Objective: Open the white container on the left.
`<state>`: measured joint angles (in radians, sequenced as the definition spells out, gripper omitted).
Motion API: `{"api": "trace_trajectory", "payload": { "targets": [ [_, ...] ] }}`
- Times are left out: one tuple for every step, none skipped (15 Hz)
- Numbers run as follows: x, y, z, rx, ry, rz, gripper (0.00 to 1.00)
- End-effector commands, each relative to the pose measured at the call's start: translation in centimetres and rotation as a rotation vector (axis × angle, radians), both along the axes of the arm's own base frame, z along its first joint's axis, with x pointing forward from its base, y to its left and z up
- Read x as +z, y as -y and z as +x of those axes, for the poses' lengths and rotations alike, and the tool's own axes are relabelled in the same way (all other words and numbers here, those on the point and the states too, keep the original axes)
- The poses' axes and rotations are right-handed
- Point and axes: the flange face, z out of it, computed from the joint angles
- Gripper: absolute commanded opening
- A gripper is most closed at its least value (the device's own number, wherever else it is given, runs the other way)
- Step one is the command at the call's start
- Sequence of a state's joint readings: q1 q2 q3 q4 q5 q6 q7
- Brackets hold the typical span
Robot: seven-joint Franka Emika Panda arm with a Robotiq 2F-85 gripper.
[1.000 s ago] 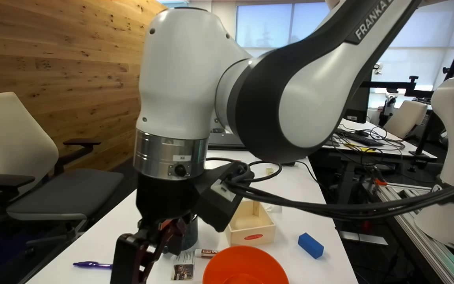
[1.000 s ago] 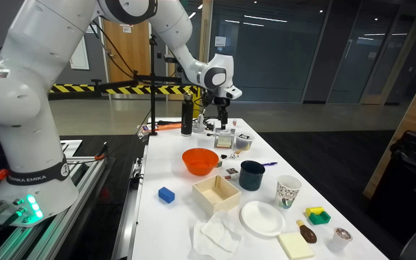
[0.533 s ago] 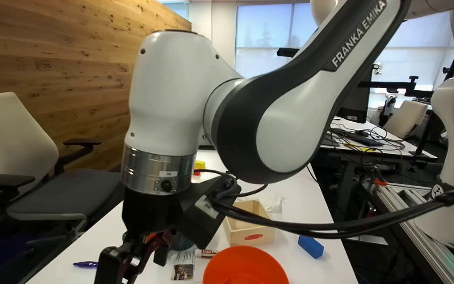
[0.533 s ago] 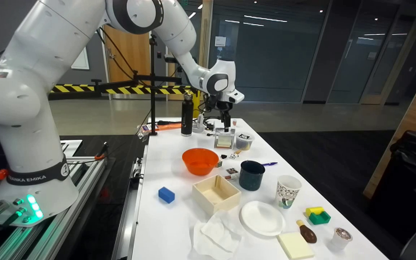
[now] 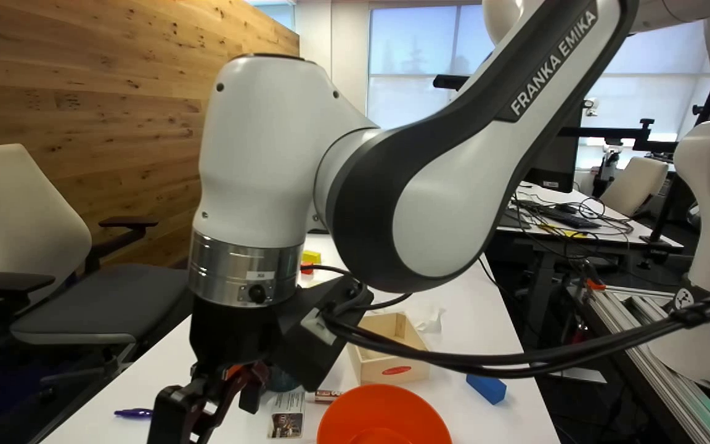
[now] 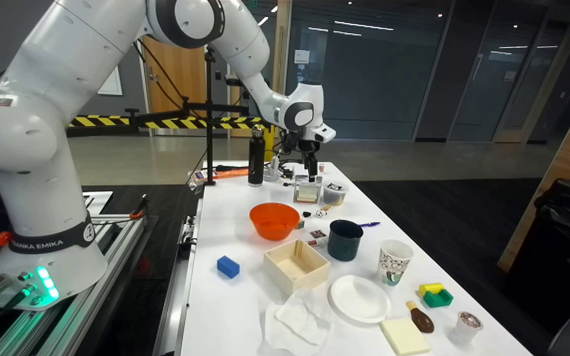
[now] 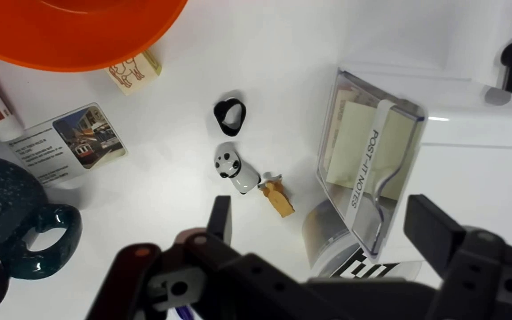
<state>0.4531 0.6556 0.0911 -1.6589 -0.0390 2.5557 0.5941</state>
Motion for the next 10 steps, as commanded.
{"api": "trace_trajectory", "payload": {
  "targets": [
    [-0.3,-0.1,0.1,0.006,0.017,-0.003,1.0],
    [-0.4,-0.2,0.1,0.003,0.019,0.0,1.0],
    [-0.6,-0.3,0.2,0.005,0.017,0.009,1.0],
    [-0.8,-0.4,0.3,0.008,0.013,0.013,1.0],
    [-1.0,-0.5,0.3,0.01,0.012,0.014,1.0],
    [-1.3,-0.6,0.3,0.011,0.013,0.018,1.0],
    [-1.5,-0.7,0.3,0.013,0.013,0.017,1.0],
    [-1.7,-0.7,0.4,0.012,0.019,0.019,1.0],
    [-1.8,-0.7,0.5,0.008,0.03,0.024,0.99],
    [-1.9,-0.8,0.5,0.007,0.042,0.036,0.9]
  ]
}}
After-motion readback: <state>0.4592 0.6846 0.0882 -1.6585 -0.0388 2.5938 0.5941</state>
